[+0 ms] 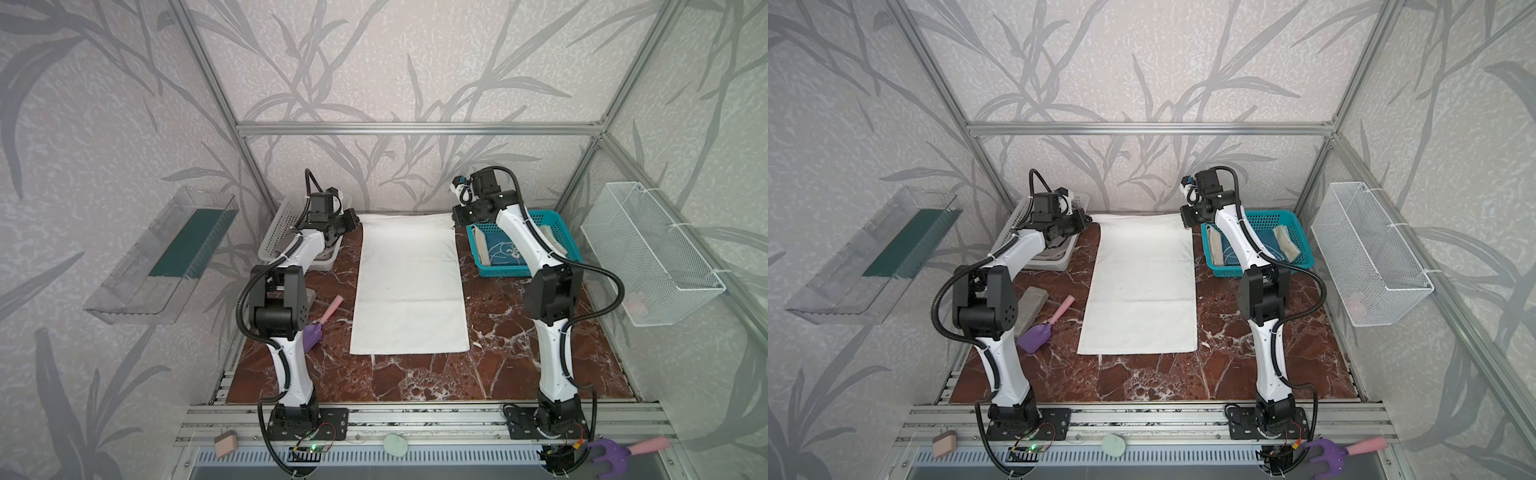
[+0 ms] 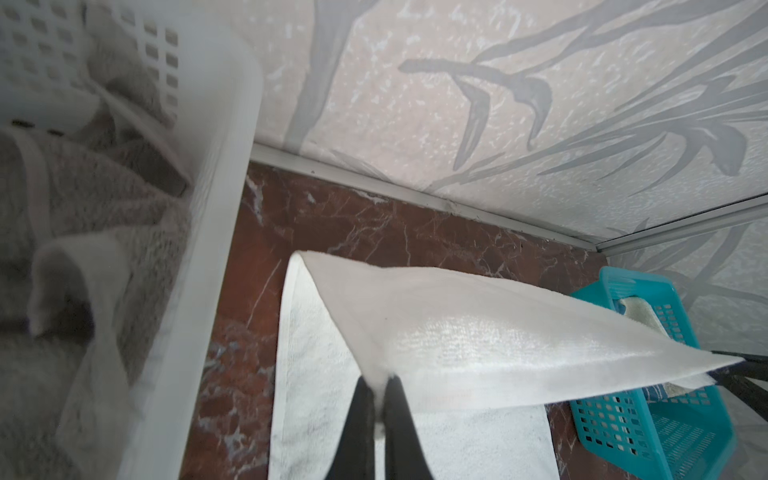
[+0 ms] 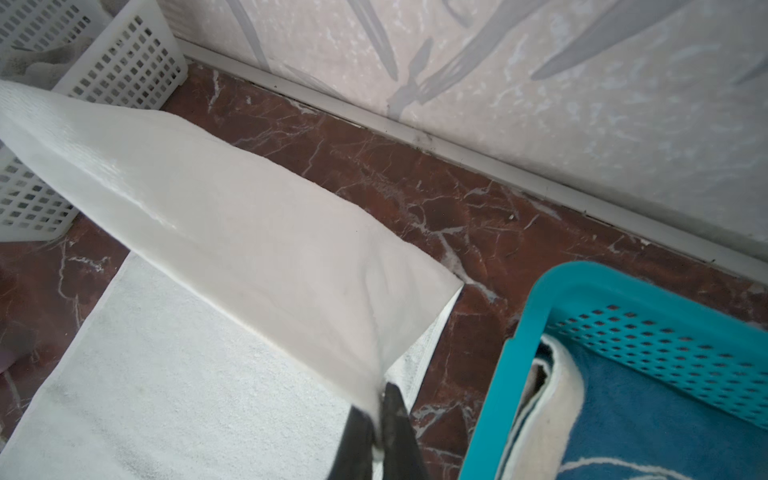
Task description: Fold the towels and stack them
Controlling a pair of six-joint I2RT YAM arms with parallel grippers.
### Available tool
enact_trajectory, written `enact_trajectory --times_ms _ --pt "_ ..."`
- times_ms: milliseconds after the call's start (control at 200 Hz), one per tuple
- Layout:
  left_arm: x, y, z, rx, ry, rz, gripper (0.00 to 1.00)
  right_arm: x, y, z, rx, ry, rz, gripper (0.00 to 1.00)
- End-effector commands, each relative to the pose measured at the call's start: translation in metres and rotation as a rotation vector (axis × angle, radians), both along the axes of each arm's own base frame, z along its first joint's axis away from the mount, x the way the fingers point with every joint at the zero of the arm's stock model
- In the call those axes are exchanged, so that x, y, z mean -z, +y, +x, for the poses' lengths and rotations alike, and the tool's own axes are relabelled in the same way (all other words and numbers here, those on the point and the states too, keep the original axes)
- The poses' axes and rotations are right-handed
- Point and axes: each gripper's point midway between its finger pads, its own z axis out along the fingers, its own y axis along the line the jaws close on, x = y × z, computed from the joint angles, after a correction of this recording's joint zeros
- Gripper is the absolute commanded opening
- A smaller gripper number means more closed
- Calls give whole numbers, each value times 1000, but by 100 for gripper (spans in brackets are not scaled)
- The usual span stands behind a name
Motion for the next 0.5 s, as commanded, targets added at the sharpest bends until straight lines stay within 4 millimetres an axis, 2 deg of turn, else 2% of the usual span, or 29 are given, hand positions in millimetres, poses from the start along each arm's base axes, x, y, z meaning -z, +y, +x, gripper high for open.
enact_trajectory --times_ms 0,100,305,405,495 --pt "3 -2 -30 -23 3 -16 0 -18 4 -26 10 -61 34 0" --pt "26 -3 -66 -25 88 -10 0 2 -2 -57 28 -20 39 0" --pt "84 -11 -135 -12 292 -14 0 61 -8 -123 23 118 -2 0" --pt "105 -20 -159 8 349 6 0 90 -12 -144 17 187 -42 0" --pt "118 -25 -174 19 378 26 0 111 -19 -153 18 241 -83 0"
